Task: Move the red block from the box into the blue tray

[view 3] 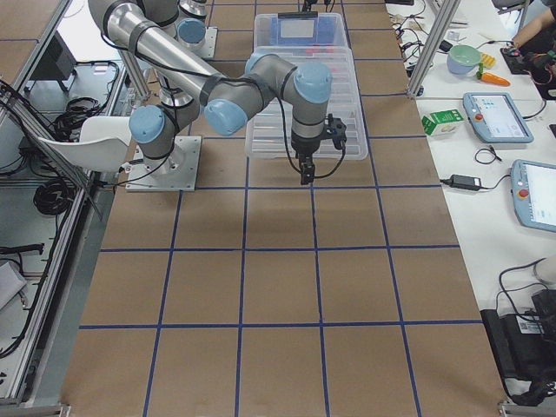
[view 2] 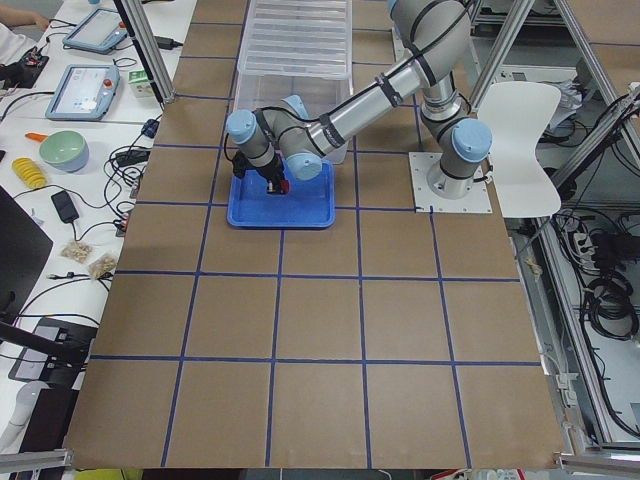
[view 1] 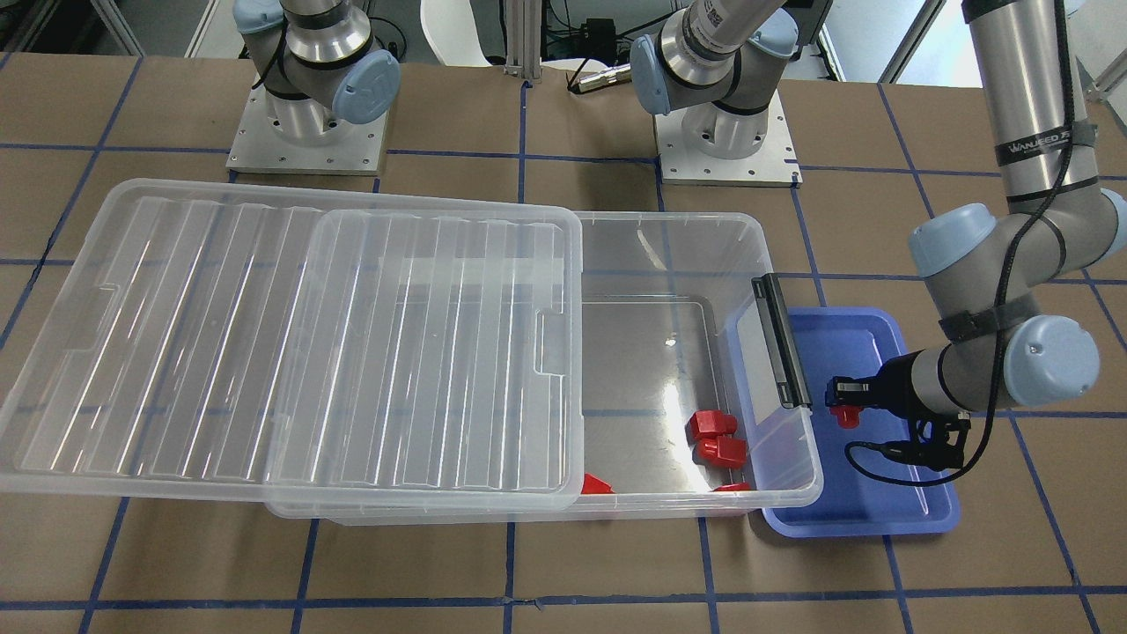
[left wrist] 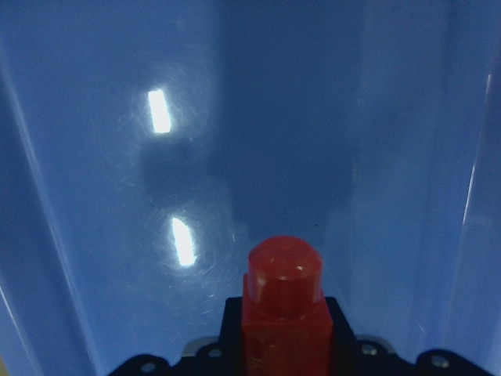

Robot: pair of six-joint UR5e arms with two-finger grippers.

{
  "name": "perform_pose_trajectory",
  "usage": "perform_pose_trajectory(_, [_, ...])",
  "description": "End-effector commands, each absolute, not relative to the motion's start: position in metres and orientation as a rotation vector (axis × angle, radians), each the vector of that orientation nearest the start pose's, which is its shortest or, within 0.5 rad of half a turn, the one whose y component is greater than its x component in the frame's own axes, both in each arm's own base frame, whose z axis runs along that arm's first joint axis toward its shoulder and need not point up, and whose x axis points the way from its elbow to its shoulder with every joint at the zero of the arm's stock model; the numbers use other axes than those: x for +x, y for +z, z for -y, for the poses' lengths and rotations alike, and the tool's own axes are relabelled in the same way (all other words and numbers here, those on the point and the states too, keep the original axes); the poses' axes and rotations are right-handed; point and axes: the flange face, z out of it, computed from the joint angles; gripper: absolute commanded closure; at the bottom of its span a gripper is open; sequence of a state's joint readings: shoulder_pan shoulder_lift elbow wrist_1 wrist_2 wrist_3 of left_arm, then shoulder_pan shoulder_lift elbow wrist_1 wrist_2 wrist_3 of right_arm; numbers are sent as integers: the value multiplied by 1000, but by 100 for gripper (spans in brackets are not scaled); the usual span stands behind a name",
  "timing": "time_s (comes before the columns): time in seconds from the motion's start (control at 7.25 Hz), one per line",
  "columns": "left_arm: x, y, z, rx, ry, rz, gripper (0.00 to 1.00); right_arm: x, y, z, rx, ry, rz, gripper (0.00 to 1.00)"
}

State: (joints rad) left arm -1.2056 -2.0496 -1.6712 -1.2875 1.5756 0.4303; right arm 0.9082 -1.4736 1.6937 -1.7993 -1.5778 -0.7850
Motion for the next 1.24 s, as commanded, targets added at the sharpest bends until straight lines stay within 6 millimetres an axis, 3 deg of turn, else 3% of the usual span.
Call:
perform_pose_trajectory(0.0, [89,192,600,139,461,-3212,100,-212,368,495,-173,9,-3134,0])
perform_pose_trajectory(0.28, [91,188,601,146,448,-3213,100,-209,359,499,-124,1,-3107,0])
perform_pose_trajectory(0.41, [91,186,602,146,453,-3214,100,-192,357,506,-131,8,-3106,0])
perform_pose_trajectory(0.55, [91,183,602,210,456,-3218,85,-178,356,510,-83,12,-3107,0])
perform_pose_trajectory(0.69, [91,181,604,223,451,-3218,82,-170,355,512,-85,16,-3107,0])
perform_pose_trajectory(0.83, [92,180,606,220,433,-3216,69,-159,357,514,-69,15,-3111,0])
perform_pose_trajectory(1.1, [94,179,610,208,420,-3212,62,-126,352,518,-52,31,-3105,0])
